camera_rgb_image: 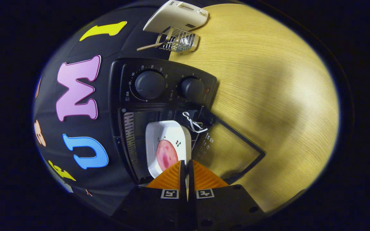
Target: Open the toaster oven, put the food inside, and close the toaster oven door.
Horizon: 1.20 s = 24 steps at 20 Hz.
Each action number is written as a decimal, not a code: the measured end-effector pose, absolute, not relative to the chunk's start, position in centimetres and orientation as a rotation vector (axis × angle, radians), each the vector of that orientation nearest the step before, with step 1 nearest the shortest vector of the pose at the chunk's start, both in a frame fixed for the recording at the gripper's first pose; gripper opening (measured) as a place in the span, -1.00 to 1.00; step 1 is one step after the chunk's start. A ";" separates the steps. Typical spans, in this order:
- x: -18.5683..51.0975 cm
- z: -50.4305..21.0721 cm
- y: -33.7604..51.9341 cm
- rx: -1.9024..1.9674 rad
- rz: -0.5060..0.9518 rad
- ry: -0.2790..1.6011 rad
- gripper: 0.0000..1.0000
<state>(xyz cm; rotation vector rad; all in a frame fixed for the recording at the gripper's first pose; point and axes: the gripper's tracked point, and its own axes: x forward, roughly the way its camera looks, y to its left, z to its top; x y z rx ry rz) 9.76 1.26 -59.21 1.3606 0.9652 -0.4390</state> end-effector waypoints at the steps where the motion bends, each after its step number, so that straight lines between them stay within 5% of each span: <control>1: 10.7 -59.4 1.4 1.377 -0.474 0.935 -0.90; 11: 15.3 -62.2 5.0 1.477 -0.782 0.726 -0.90; 16: 16.5 -62.9 6.0 1.482 -0.824 0.679 -0.88; 21: 16.6 -62.4 6.6 1.508 -0.778 0.707 -0.49; 24: 15.8 -61.2 6.7 1.475 -0.728 0.745 0.27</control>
